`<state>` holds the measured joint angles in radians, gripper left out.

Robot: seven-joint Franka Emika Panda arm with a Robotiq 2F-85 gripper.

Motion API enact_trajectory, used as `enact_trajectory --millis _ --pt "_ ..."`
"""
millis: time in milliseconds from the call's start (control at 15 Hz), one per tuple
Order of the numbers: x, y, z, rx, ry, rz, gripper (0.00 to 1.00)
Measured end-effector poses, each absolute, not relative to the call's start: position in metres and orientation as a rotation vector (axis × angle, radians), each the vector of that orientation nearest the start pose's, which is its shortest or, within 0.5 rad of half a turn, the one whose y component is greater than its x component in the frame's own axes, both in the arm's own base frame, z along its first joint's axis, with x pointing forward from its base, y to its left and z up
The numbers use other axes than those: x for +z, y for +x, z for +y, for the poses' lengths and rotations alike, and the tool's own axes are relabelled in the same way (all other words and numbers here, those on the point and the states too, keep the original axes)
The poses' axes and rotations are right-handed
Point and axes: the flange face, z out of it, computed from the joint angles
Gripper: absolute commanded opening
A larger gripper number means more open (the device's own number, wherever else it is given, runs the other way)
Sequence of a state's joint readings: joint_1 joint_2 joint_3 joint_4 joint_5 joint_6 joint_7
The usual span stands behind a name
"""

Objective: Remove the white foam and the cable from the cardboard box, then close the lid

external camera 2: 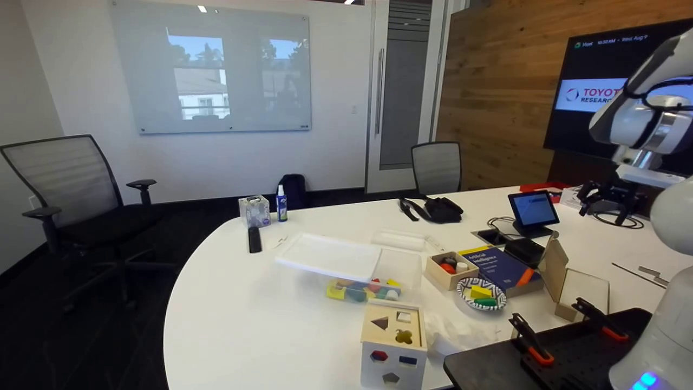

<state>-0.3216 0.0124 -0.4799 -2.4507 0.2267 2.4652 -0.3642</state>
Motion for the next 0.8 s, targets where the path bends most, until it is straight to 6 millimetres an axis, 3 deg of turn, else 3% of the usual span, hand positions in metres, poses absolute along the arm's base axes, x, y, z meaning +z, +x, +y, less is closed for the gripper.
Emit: enact_trajectory --millis 400,800 --pt "0.211 0.341 -0.379 -0.021 -2.833 0.890 1.00" --pt "0.155 0.346 -0.422 0.035 -2.810 0.925 1.00"
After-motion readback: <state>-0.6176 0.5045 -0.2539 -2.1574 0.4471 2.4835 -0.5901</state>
